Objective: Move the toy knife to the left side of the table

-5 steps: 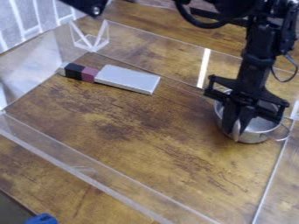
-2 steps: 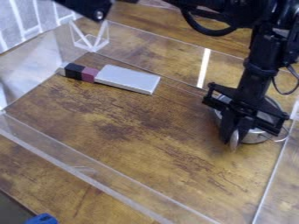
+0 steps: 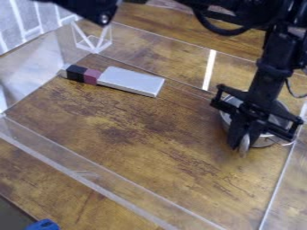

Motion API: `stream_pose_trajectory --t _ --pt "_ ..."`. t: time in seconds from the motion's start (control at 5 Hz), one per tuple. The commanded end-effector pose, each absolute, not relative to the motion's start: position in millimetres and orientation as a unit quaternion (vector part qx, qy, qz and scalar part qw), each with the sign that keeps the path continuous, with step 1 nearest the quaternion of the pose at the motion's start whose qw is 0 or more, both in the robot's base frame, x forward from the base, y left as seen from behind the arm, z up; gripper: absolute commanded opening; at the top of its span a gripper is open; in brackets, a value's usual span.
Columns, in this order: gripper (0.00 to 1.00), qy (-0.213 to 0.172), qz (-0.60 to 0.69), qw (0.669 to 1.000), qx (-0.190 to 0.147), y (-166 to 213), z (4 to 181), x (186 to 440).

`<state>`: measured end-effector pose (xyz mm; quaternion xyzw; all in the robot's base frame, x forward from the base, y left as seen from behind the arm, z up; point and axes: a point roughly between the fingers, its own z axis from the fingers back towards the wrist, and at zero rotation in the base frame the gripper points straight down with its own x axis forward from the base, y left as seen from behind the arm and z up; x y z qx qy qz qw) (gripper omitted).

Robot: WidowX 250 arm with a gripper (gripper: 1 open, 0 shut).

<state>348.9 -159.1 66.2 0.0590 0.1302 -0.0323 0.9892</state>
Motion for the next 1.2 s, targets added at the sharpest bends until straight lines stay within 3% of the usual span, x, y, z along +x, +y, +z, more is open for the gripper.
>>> stream_pose_trajectory --t 0.0,0.2,0.6,1.0 --pt "0.00 0.072 -0.041 0.996 0.032 -160.6 126.8 349.0" --pt "0.00 0.080 -0.043 0.995 0.032 -157.6 133.6 342.7" --pt "0.00 0.088 -0.045 0.995 0.035 -156.2 121.6 334.9" --pt "0.00 0.094 -0.039 0.994 0.047 -162.1 129.3 333.1"
